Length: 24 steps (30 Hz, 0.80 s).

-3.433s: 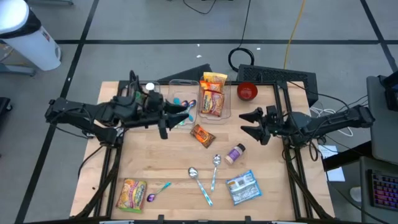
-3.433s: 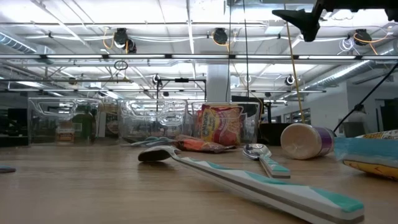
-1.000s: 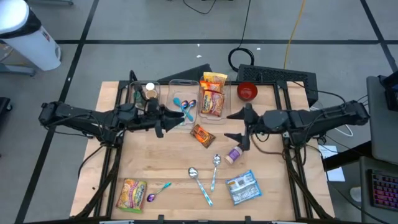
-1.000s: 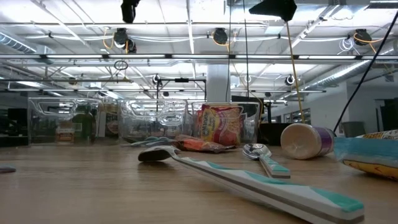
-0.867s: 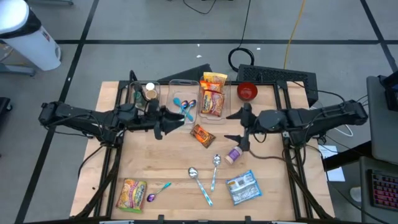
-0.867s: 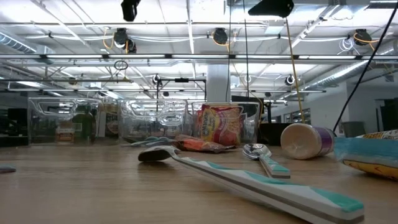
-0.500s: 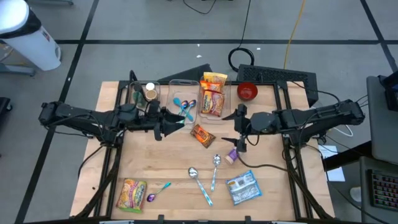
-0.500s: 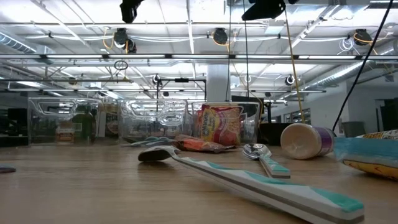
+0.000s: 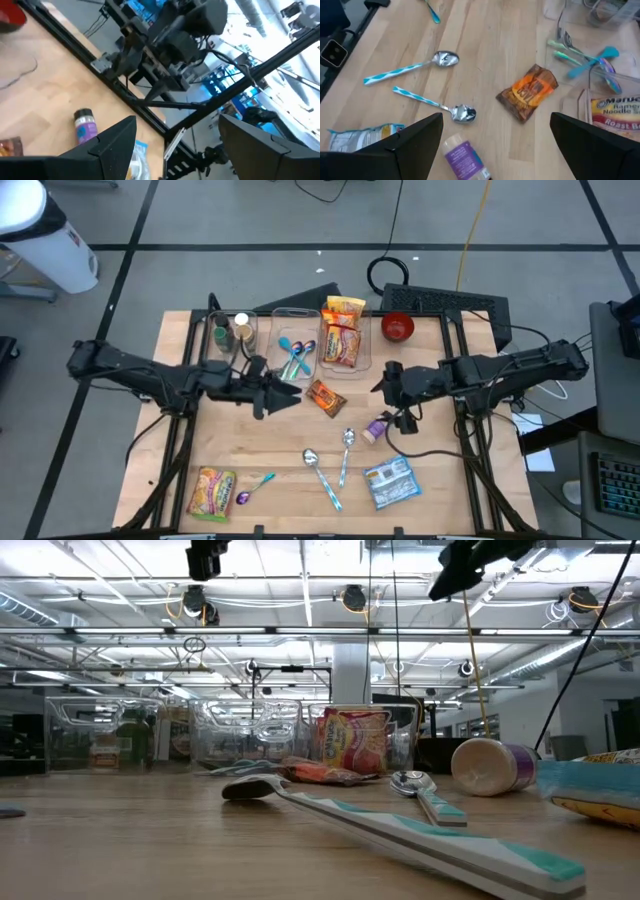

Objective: Pick & Place Food Item
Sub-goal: Put the left blue spoon into the middle transparent bin

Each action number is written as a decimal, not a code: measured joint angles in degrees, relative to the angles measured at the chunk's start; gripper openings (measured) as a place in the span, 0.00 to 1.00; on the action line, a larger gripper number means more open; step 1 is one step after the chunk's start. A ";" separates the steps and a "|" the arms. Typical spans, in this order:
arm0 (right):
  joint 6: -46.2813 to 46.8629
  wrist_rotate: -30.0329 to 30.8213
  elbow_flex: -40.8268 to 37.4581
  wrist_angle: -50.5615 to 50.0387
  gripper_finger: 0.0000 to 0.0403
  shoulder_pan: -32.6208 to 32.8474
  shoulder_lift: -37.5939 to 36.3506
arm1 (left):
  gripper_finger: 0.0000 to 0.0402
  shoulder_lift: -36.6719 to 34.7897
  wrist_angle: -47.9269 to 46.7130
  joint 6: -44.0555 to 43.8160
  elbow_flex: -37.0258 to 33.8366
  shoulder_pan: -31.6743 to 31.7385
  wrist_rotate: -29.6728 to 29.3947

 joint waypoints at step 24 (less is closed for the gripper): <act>7.88 0.14 -1.50 1.10 0.90 0.22 0.20 | 0.73 18.60 -4.85 -21.09 0.04 -10.03 7.53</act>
